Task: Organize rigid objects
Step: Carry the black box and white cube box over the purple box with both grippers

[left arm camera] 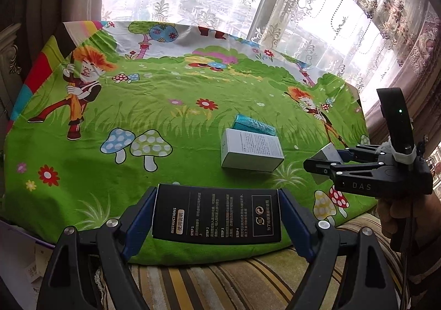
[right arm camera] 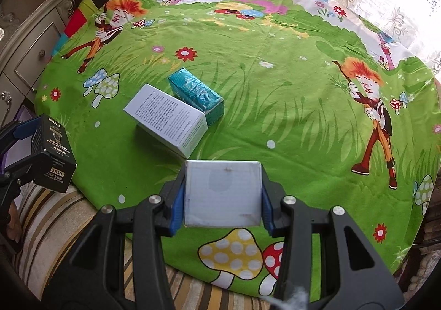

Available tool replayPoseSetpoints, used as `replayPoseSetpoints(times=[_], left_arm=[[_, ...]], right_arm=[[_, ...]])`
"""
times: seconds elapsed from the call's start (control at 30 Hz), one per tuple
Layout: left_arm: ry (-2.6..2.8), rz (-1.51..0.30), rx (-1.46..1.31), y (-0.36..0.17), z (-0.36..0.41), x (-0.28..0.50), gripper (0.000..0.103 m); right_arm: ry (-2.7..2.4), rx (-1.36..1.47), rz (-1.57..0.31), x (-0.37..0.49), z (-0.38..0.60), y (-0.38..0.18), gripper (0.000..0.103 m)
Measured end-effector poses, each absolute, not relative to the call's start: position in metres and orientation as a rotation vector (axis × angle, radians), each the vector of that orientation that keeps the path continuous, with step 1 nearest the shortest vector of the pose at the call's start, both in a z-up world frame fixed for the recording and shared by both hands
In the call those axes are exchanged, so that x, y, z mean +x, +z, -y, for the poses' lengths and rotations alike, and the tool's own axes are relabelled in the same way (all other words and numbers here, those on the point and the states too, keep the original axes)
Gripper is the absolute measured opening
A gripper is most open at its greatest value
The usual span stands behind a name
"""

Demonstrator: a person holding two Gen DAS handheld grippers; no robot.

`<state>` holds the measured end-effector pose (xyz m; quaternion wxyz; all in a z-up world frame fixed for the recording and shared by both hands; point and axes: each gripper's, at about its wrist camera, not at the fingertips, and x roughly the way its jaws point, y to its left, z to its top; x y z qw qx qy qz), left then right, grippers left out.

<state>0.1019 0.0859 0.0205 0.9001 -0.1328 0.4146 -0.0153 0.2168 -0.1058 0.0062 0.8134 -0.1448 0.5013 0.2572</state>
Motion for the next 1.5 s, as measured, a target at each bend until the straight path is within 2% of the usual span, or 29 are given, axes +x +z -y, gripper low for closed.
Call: replayPoseSetpoints(times=[0.3, 1.13, 1.5], left_arm=[[0.027, -0.839, -0.279, 0.027, -0.096, 0.085, 0.086], [0.198, -0.829, -0.265, 0.03, -0.127, 0.032, 0.086], [0.296, -0.853, -0.322, 0.017, -0.169, -0.003, 0.086]], right_arm=[[0.537, -0.228, -1.069, 0.186, 0.106, 0.02, 0.049], [0.688, -0.309, -1.024, 0.112, 0.037, 0.033, 0.049], [0.796, -0.352, -1.024, 0.083, -0.011, 0.038, 0.049]])
